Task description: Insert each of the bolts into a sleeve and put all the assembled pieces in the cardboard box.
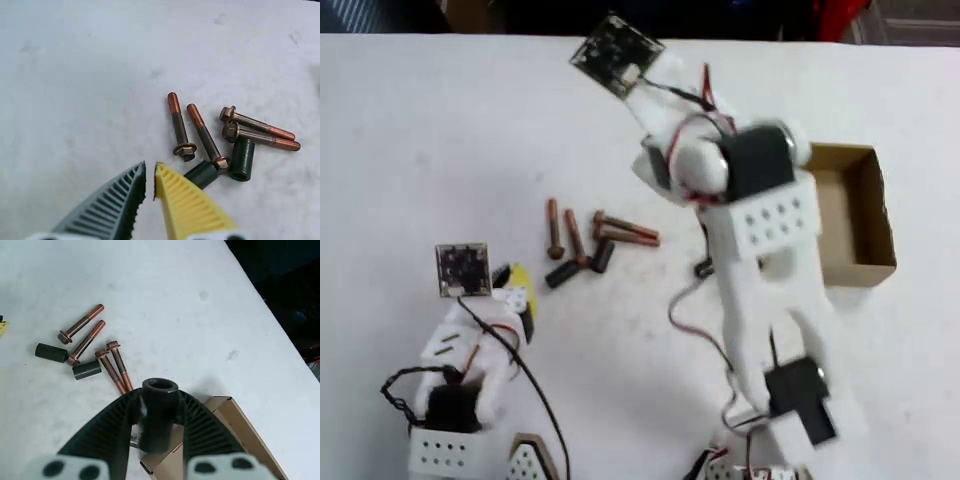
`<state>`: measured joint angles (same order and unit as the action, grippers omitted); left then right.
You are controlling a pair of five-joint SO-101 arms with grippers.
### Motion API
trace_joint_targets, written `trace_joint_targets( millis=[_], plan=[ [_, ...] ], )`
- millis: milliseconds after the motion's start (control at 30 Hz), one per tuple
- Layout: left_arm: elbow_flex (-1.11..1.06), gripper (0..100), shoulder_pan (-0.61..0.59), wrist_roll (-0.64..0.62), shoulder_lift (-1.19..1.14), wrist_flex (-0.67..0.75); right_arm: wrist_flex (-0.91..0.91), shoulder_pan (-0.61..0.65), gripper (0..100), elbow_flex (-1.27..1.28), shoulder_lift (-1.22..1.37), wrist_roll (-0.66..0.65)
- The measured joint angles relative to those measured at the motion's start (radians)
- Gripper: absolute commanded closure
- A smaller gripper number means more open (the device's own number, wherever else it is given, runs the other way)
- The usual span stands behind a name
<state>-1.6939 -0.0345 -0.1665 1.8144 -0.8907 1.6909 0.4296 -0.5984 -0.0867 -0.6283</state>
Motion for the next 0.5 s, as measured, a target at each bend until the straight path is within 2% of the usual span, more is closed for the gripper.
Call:
trace_joint_targets(
  millis=[300,500],
  plan=[
    [0.000,93,0.000,0.000,0.000,0.000,-0.005,0.011,98.1,0.325,-0.370,0.000],
    [0.000,93,0.000,0.000,0.000,0.000,-0.069,0.014,98.1,0.568,-0.595,0.000]
  ],
)
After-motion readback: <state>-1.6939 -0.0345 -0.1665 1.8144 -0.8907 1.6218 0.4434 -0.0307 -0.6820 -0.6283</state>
